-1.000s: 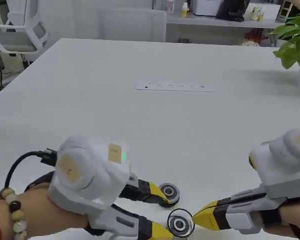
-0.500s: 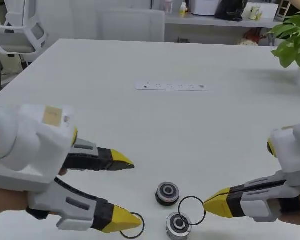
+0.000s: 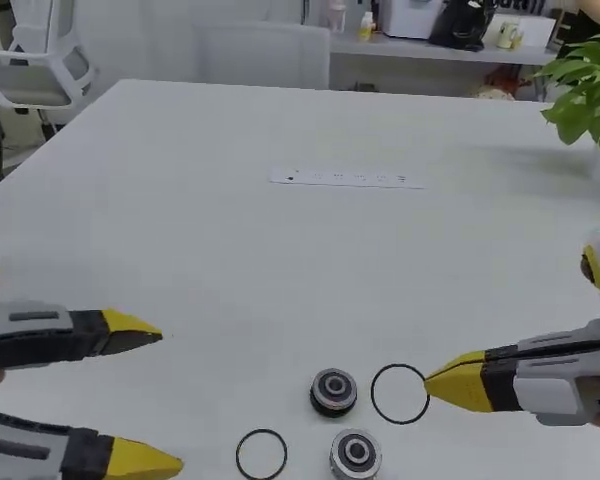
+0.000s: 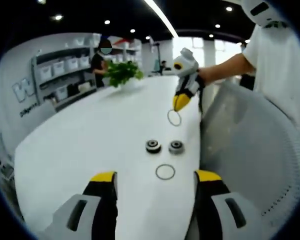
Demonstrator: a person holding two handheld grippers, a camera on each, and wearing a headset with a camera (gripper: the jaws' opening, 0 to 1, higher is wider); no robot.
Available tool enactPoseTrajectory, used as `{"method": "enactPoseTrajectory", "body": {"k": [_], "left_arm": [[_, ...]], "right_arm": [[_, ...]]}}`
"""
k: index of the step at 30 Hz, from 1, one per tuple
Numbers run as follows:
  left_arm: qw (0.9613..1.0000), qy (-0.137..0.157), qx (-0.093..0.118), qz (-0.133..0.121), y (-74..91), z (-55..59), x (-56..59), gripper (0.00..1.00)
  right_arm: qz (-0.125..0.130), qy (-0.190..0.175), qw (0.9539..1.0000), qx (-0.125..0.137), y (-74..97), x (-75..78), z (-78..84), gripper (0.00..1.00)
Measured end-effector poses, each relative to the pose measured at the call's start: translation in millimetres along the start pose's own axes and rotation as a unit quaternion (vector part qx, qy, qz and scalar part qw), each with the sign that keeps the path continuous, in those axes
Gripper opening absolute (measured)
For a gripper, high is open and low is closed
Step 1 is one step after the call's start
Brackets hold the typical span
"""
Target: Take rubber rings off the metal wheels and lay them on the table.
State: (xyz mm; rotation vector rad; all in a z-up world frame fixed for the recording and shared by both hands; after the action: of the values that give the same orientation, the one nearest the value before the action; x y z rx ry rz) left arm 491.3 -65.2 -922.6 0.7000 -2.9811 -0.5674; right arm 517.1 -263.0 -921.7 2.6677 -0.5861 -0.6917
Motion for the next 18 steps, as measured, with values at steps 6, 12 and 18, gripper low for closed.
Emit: {"method": "enactPoseTrajectory", "body": {"k": [6,12,18], "left_arm": [[0.9985,0.031,0.007,-0.044,18.9,11.6,-4.9,0.66],[0.9968,0.042,-0.005,-0.067,29.4,26.0,-4.8,0.67],[0.994,0.063,0.005,-0.09,36.9,30.7,-5.1,0.67]], "right_arm": [[0.001,-0.004,1.0,0.004,-3.7,-0.6,-6.0,0.0],[-0.009,0.0,0.9999,0.012,-12.6,-4.4,-13.6,0.0],[-0.022,0.001,0.9997,0.008,-29.6,-9.5,-16.4,0.0]]}}
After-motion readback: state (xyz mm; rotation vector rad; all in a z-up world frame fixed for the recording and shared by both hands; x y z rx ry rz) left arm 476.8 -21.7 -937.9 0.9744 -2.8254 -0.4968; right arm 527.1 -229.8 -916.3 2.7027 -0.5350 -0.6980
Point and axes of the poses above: the centre of the closed fingertips' face, and the gripper's own axes: y roughly backward along the fingers, x roughly to its right, z roughly out of its underside, the point moved 1 cm from there along y, roughly backward along the fingers, and after that the axes turned 10 degrees about x, right-handed, at the moved point
